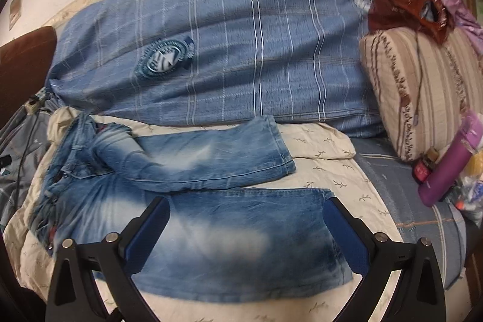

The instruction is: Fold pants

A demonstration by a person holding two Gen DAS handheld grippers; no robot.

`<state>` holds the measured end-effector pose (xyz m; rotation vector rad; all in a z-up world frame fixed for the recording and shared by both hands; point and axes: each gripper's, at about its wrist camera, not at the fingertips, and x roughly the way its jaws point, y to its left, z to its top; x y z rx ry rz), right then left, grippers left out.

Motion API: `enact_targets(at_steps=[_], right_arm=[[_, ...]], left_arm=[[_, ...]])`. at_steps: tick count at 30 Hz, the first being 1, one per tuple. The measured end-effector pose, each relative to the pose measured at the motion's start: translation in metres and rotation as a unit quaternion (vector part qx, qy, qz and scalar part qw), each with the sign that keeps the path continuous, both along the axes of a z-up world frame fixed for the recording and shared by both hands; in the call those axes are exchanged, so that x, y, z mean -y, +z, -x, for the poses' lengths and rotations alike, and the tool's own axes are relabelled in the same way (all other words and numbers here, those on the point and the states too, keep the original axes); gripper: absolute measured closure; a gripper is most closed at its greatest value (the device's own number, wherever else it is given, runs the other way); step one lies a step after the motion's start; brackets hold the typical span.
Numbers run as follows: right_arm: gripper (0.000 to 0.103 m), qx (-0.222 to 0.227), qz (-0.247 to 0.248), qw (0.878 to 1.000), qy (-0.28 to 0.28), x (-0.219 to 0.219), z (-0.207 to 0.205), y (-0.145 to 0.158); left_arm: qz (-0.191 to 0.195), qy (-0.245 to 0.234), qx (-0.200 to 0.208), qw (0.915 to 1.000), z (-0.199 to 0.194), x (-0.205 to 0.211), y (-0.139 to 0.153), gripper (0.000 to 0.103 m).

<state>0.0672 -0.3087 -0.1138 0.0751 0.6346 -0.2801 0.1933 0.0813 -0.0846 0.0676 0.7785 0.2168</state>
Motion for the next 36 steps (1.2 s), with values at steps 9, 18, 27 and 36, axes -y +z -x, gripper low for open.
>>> enact_targets(at_steps=[9,18,27,36], right_arm=[[0.001,-0.027,-0.033,0.999,0.006,0.068,-0.079,-0.02],[0.003,-0.034,-0.066,0.997,-0.003,0.113,-0.187,-0.029],[0.03,-0.106,-0.066,0.992,-0.015,0.13,-0.278,-0.077],[0.079,-0.11,-0.044,0.993,0.02,0.11,-0.279,-0.086]], left_arm=[[0.002,-0.018,-0.05,0.9986,-0.121,0.01,-0.023,0.0],[0.042,-0.047,-0.079,0.9949,-0.213,0.042,-0.042,0.0],[0.077,-0.068,-0.114,0.9881,-0.27,0.061,-0.062,0.042],[0.11,-0.071,-0.119,0.9842,-0.277,0.051,-0.077,0.088]])
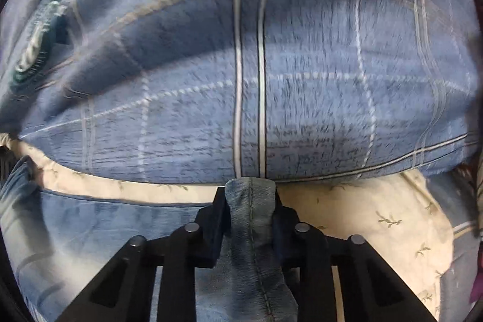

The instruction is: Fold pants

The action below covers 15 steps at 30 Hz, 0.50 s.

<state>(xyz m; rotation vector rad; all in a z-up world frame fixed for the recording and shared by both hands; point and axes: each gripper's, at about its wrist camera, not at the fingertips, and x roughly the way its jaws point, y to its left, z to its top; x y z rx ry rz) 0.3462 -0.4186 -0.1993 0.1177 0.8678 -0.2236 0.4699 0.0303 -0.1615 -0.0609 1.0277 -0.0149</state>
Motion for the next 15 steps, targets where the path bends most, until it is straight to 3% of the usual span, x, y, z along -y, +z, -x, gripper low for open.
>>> enact_targets(at_steps=[11,12,13,15], right_arm=[[0.08,0.076,0.038,0.996,-0.01,-0.016,0.055,0.068],[0.08,0.084,0.037,0.996,-0.02,-0.012,0.063,0.075],[0.08,0.091,0.029,0.995,-0.028,-0.007,0.07,0.081],[0.08,0.098,0.022,0.994,-0.038,0.004,0.081,0.091]], left_arm=[[0.048,-0.036,0.05,0.9969,0.056,-0.005,0.051,0.092],[0.054,-0.038,0.053,0.9964,0.061,-0.005,0.057,0.093],[0.062,-0.041,0.06,0.9954,0.07,-0.005,0.063,0.103],[0.071,-0.046,0.079,0.9933,0.095,-0.009,0.079,0.103]])
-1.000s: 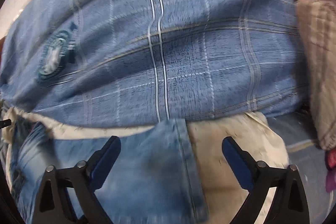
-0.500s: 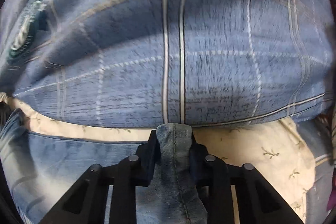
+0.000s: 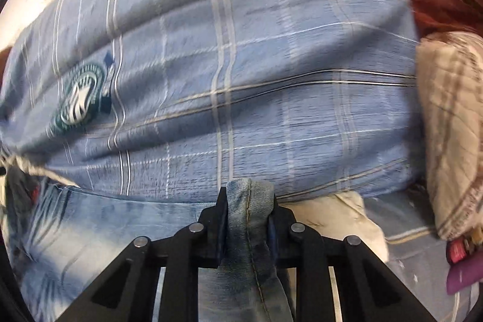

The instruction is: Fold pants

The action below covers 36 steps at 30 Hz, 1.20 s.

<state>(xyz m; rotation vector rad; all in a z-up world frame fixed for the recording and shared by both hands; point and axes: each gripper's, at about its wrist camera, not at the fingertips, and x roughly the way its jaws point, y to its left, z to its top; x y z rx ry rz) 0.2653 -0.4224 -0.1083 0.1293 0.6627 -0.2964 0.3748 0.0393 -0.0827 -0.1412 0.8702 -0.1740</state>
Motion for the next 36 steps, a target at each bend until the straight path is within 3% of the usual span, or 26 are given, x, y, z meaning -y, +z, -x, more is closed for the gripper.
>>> enact_targets(at_steps=[5,7,9,11,13,14,15,19,27,29,30,36], right_arm=[[0.08,0.02,0.008,1.0,0.001,0.008,0.031,0.012],[0.08,0.022,0.006,1.0,0.005,0.002,0.042,0.014],[0.08,0.029,0.012,0.999,0.014,-0.008,0.057,0.019],[0.08,0.032,0.025,0.999,0.025,-0.02,0.065,0.022],[0.08,0.03,0.037,0.998,0.034,-0.029,0.073,0.023],[0.08,0.027,0.043,0.998,0.038,-0.033,0.074,0.021],[0.08,0.024,0.046,0.998,0.041,-0.036,0.074,0.019],[0.08,0.015,0.05,0.998,0.045,-0.036,0.065,0.006],[0.08,-0.013,0.042,0.998,0.038,-0.011,0.034,-0.031],[0.08,-0.021,0.039,0.998,0.037,-0.007,0.025,-0.041],[0.08,-0.023,0.038,0.998,0.038,-0.005,0.022,-0.044],[0.08,-0.024,0.036,0.998,0.04,-0.006,0.015,-0.052]], left_arm=[[0.002,-0.018,0.041,0.999,0.04,-0.003,0.029,0.103],[-0.01,-0.026,0.04,0.9988,0.044,0.002,0.033,0.103],[-0.028,-0.002,0.026,0.9993,0.043,-0.001,0.037,0.103],[-0.001,0.011,-0.013,0.9999,0.031,-0.009,0.032,0.091],[0.012,0.029,-0.041,0.9987,0.021,-0.014,0.023,0.045],[0.014,0.048,-0.052,0.9974,0.012,-0.016,0.016,0.037],[0.014,0.057,-0.052,0.9969,0.008,-0.016,0.009,0.036],[0.011,0.063,-0.074,0.9952,-0.022,-0.001,-0.016,0.036],[-0.064,0.028,-0.09,0.9935,-0.083,0.046,-0.061,0.037],[-0.062,0.025,-0.103,0.9924,-0.091,0.047,-0.072,0.064],[-0.057,0.025,-0.115,0.9915,-0.093,0.046,-0.079,0.085],[-0.05,0.012,-0.08,0.9955,-0.081,0.045,-0.073,0.095]])
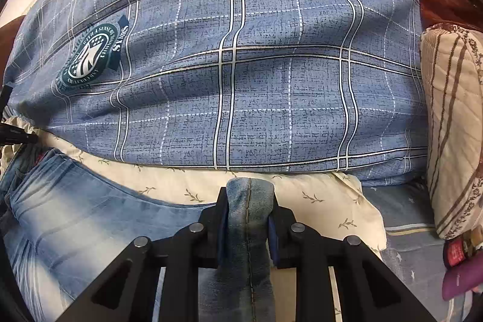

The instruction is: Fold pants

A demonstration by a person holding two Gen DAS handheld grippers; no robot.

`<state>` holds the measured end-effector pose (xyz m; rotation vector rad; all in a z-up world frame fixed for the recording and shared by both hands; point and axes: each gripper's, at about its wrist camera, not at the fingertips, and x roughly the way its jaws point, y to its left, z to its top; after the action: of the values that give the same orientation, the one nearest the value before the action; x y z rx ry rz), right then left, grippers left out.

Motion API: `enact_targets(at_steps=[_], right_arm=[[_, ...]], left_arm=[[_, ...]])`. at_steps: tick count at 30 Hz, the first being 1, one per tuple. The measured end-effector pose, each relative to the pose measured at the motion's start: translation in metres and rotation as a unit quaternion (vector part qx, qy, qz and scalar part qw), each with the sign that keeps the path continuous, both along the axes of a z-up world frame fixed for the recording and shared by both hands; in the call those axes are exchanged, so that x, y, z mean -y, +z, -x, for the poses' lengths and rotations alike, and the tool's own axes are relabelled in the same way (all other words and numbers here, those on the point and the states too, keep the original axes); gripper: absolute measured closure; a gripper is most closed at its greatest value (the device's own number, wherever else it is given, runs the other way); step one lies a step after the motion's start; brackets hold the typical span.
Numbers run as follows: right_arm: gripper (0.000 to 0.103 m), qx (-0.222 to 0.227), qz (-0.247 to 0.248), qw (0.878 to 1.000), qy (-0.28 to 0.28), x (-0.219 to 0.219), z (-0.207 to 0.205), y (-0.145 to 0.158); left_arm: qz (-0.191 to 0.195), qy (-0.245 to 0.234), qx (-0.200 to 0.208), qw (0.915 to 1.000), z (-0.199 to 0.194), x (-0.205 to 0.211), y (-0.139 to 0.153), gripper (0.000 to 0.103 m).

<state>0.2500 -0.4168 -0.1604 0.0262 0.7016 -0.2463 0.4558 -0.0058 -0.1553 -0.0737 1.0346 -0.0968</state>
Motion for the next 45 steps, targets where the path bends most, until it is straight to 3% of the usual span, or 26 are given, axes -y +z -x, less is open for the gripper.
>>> enact_targets(at_steps=[4,8,12,14,16,20,24,27,33,37,40,43,44,45], right_arm=[[0.08,0.006,0.005,1.0,-0.004,-0.001,0.0,0.01],[0.08,0.02,0.016,1.0,-0.014,-0.002,-0.01,0.032],[0.08,0.084,0.03,0.995,-0.033,-0.007,-0.015,0.07],[0.08,0.12,0.028,0.992,-0.041,-0.009,-0.01,0.082],[0.08,0.132,0.061,0.988,-0.047,-0.016,-0.006,0.081],[0.08,0.082,0.066,0.994,-0.039,-0.015,0.013,0.05],[0.08,0.085,0.056,0.995,-0.019,-0.016,0.076,0.039],[0.08,0.061,0.055,0.997,-0.009,-0.016,0.12,0.025],[0.08,0.023,0.037,0.999,0.001,-0.016,0.189,-0.008],[0.076,-0.027,0.0,1.0,0.004,-0.014,0.212,-0.038],[0.075,-0.066,-0.033,0.997,-0.003,-0.008,0.232,-0.057],[0.069,-0.064,-0.065,0.996,-0.004,0.001,0.258,-0.059],[0.065,-0.06,-0.07,0.996,-0.006,0.004,0.263,-0.056],[0.053,-0.055,-0.076,0.996,-0.009,0.007,0.268,-0.053]], left_arm=[[0.014,-0.013,0.032,0.9993,0.022,0.004,0.026,0.096],[0.064,-0.009,0.063,0.9959,0.052,-0.014,0.062,0.096],[0.107,-0.008,0.124,0.9864,0.099,-0.042,0.108,0.096],[0.122,-0.008,0.155,0.9803,0.127,-0.056,0.125,0.096],[0.131,-0.008,0.178,0.9753,0.159,-0.069,0.137,0.096],[0.134,-0.02,0.18,0.9743,0.223,-0.08,0.118,0.096],[0.104,-0.035,0.173,0.9788,0.279,-0.08,0.093,0.096],[0.105,-0.034,0.148,0.9828,0.314,-0.09,0.069,0.096],[0.104,-0.014,0.086,0.9908,0.346,-0.11,0.028,0.096],[0.06,-0.012,0.035,0.9975,0.351,-0.107,0.002,0.095],[0.043,-0.018,0.026,0.9986,0.36,-0.106,-0.001,0.095],[0.019,-0.016,0.046,0.9986,0.372,-0.109,0.013,0.095],[0.013,-0.012,0.054,0.9984,0.375,-0.111,0.019,0.095],[0.009,-0.004,0.064,0.9979,0.379,-0.115,0.026,0.095]])
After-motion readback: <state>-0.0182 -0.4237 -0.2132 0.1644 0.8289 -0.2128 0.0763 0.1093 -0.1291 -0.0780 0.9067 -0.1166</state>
